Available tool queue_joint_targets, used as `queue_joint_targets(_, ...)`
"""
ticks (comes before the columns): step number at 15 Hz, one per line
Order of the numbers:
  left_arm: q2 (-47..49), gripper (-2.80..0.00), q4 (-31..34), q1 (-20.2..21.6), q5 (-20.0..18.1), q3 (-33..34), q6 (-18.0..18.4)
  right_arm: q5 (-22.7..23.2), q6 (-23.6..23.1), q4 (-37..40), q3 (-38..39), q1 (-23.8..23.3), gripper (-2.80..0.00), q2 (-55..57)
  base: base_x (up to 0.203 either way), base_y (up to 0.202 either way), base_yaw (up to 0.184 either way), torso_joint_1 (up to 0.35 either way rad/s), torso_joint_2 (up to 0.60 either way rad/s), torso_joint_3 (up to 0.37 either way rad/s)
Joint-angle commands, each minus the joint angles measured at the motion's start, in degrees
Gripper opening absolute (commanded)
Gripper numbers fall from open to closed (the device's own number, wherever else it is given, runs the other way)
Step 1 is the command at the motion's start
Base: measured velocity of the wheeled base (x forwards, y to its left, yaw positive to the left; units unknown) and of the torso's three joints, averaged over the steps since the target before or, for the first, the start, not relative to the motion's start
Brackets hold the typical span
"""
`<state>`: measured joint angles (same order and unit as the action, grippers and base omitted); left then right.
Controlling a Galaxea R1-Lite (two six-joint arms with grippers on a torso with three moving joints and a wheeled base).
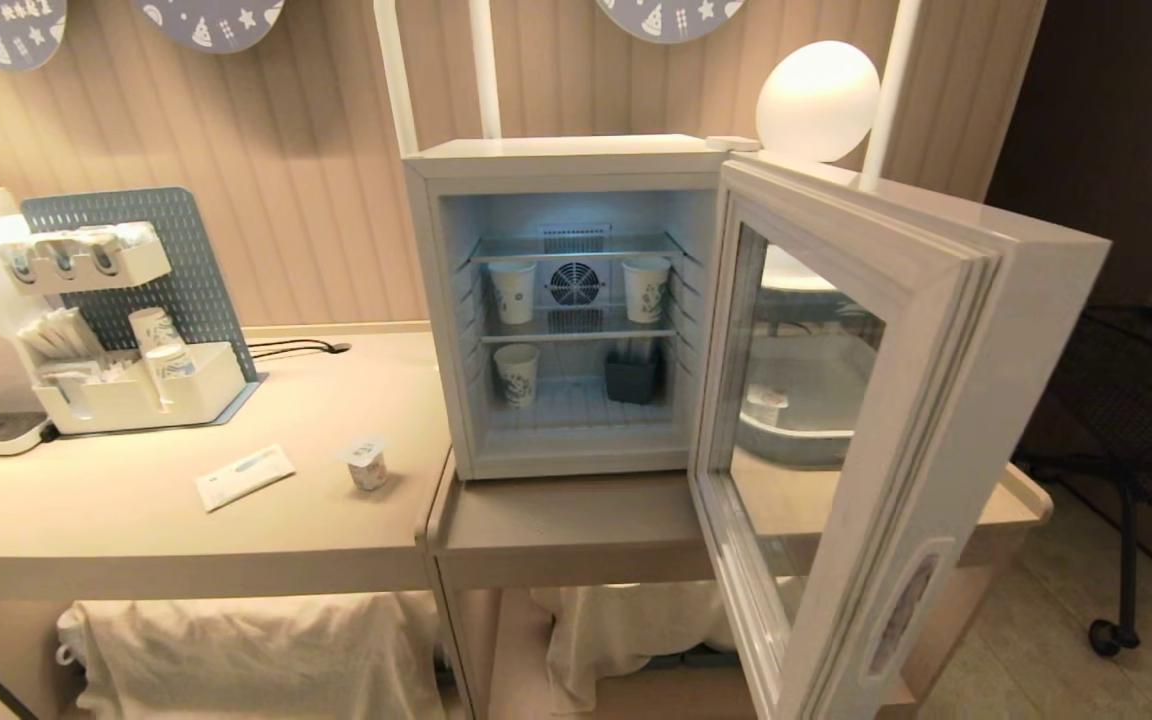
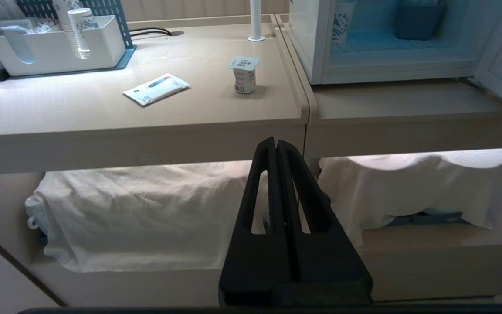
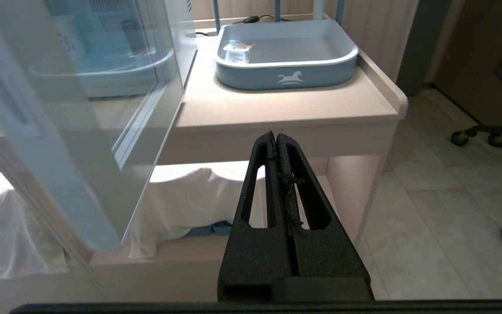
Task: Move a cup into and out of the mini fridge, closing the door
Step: Put the yoghurt in the freezer
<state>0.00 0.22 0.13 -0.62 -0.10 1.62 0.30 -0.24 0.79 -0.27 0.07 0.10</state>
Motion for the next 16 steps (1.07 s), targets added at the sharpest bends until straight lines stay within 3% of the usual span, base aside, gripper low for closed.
queue_joint_targets(1, 0.0, -2.8, 0.0, 0.1, 0.01, 0.01, 0.0, 0.05, -0.02, 0.0, 0.0, 0.01, -2.8, 0.16, -0.186, 0.0, -0.004, -0.002, 0.0, 0.0)
queue_joint_targets(4, 0.0, -2.8, -0.04, 0.04, 0.01, 0.01, 0.31, 0.05, -0.02, 0.0, 0.0, 0.01, -2.8, 0.08, -0.132, 0.0, 0.005, 0.004, 0.0, 0.003)
queue_joint_targets(8, -0.01, -2.8, -0.13, 0.05, 0.01, 0.01, 0.07, 0.05, -0.02, 0.0, 0.0, 0.01, -2.8, 0.08, 0.001, 0.018, -0.002, 0.0, 0.0, 0.001)
queue_joint_targets(16, -0.03, -2.8, -0.1, 0.04, 0.01, 0.01, 0.11, 0.05, -0.02, 0.0, 0.0, 0.01, -2.8, 0.08, 0.0, 0.181, -0.001, 0.003, 0.0, 0.002)
